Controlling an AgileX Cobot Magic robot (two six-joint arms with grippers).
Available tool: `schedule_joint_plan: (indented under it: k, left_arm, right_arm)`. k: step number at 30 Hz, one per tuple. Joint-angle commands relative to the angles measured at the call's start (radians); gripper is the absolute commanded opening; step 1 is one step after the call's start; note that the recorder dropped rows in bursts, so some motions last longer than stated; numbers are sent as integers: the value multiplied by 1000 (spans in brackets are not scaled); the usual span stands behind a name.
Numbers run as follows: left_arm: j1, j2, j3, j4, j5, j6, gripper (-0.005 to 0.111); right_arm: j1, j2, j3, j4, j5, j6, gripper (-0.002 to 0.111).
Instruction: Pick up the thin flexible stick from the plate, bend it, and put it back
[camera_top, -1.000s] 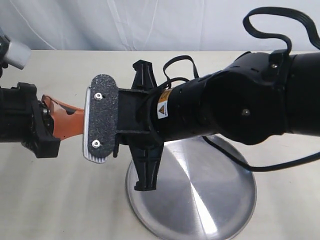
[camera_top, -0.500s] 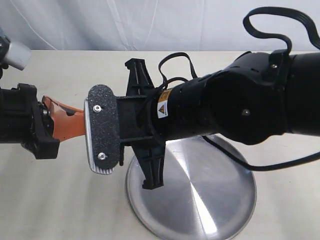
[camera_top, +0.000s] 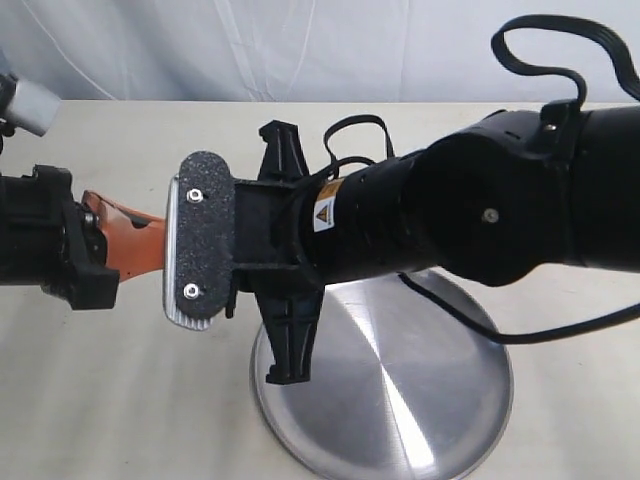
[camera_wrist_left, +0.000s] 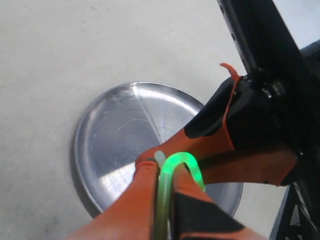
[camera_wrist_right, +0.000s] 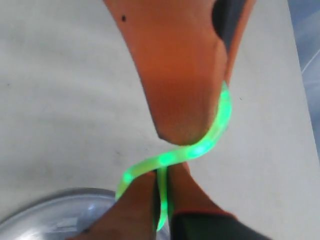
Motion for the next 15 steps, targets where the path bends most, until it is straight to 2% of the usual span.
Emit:
schedule_joint_plan:
  k: [1,4,7,12,15]
  left_arm:
    - [-1,0,-23,-109,-81,-72,21]
    - [-1,0,-23,-32,-99,-134,35]
    - [-1,0,-23,17,-126,-185,43]
    - [-1,0,-23,19,-184,-214,43]
    - [-1,0,-23,63,-265,-283,40]
  right_arm:
    - [33,3,6,34,73,106,-1]
    - [33,3,6,30,75,197,-1]
    - [33,3,6,28,77,276,-1]
    - [33,3,6,-22,93,365,-1]
    - [33,3,6,-112,102,489,-1]
